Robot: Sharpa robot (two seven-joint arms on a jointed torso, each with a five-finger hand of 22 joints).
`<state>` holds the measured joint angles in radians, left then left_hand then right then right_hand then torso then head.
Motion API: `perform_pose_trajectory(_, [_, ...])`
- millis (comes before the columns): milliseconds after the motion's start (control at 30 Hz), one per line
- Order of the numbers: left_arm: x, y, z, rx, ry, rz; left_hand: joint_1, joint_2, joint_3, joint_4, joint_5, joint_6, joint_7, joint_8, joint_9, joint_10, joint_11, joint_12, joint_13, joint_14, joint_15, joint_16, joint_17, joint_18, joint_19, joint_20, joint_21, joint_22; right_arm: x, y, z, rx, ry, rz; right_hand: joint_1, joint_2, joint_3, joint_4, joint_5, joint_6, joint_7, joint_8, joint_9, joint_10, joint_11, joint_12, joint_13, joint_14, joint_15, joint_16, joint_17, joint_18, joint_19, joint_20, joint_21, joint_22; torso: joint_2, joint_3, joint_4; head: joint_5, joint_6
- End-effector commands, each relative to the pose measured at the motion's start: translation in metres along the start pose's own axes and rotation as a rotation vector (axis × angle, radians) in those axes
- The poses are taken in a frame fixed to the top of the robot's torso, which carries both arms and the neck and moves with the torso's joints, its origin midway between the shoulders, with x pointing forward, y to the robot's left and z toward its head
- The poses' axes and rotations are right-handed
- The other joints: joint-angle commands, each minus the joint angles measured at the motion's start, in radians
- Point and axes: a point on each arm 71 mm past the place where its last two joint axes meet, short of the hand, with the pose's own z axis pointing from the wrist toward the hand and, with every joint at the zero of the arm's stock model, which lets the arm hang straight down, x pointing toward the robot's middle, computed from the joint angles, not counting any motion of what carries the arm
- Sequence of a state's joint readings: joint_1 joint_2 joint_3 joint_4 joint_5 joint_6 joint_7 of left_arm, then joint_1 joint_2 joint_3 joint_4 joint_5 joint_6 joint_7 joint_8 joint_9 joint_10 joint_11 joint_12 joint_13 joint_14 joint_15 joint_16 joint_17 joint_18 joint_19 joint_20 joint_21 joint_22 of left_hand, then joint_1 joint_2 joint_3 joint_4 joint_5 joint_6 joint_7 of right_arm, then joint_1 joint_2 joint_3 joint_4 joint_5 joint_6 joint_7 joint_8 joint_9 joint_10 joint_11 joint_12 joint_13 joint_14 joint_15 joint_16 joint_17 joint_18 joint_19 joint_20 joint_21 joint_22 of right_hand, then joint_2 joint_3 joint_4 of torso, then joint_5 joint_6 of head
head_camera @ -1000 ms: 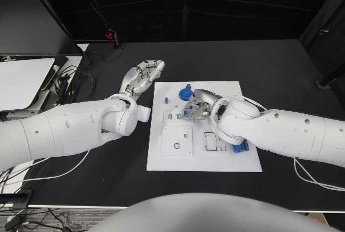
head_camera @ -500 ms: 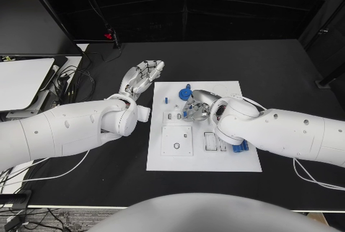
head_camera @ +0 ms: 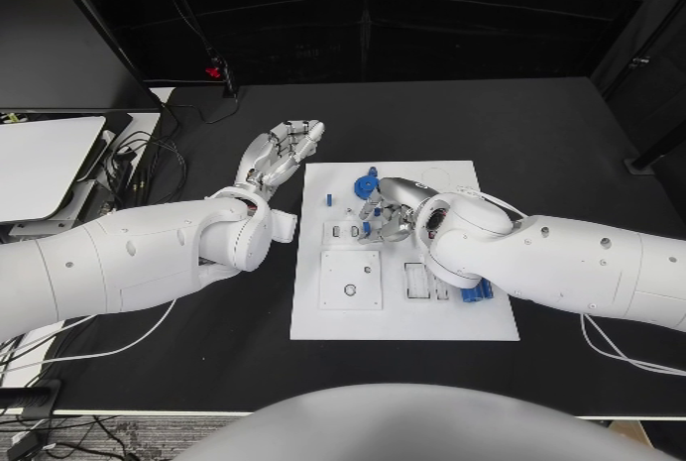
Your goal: Assemble the parts on the task board
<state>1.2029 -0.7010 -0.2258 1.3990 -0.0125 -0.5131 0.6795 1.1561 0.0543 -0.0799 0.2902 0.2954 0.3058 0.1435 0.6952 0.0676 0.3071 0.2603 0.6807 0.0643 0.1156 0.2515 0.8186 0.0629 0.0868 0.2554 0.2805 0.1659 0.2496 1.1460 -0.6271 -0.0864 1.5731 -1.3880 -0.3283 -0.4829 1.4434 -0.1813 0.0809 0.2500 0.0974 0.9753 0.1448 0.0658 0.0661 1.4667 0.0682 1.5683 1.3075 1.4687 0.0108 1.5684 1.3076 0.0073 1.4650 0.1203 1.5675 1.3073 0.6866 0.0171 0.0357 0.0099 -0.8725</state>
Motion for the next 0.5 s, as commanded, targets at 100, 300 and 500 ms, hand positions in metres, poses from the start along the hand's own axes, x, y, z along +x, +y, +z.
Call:
perform_pose_trajectory(100, [0.002,-0.021,-0.002,0.29,0.013,-0.006,0.001,0.013,-0.008,0.001,0.005,0.008,0.153,0.003,-0.001,0.003,0.004,0.005,0.0,0.001,0.007,0.007,0.001,0.009,0.003,0.006,0.01,0.006,-0.006,0.002,-0.002,-0.037,-0.076,0.011,-0.004,-0.024,-0.042,0.043,-0.029,-0.039,0.005,-0.003,-0.001,0.104,0.013,0.003,0.263,0.102,0.012,0.002,0.263,-0.007,0.106,0.01,0.003,0.263,0.001,0.0005,0.0005,0.002,0.0])
perform_pose_trajectory(300, [0.0,-0.021,-0.003,0.278,0.012,0.008,0.015,0.012,-0.025,0.001,0.006,0.013,0.152,0.004,-0.001,0.019,0.003,0.018,0.002,0.038,0.01,0.025,0.004,0.009,0.088,0.012,0.071,0.065,-0.017,-0.001,-0.009,-0.114,-0.193,0.082,-0.093,-0.022,-0.093,0.047,-0.028,-0.046,0.021,0.003,0.002,0.104,0.024,0.003,0.263,0.102,0.016,0.002,0.263,-0.007,0.106,0.014,0.003,0.263,-0.001,0.0016,0.0004,0.003,0.0])
perform_pose_trajectory(500, [-0.007,-0.023,-0.005,0.253,0.027,0.152,-0.009,0.003,-0.073,0.002,0.006,0.051,0.142,0.001,-0.003,0.156,-0.018,0.087,0.008,0.192,-0.021,0.083,0.012,0.041,0.266,0.007,0.193,0.144,-0.033,-0.017,-0.024,-0.179,-0.259,0.233,-0.189,0.083,-0.085,0.041,-0.017,-0.042,0.012,0.008,0.003,0.104,0.017,0.003,0.263,0.102,0.019,0.002,0.263,-0.007,0.106,0.019,0.003,0.263,-0.003,0.0027,0.0028,0.011,0.0])
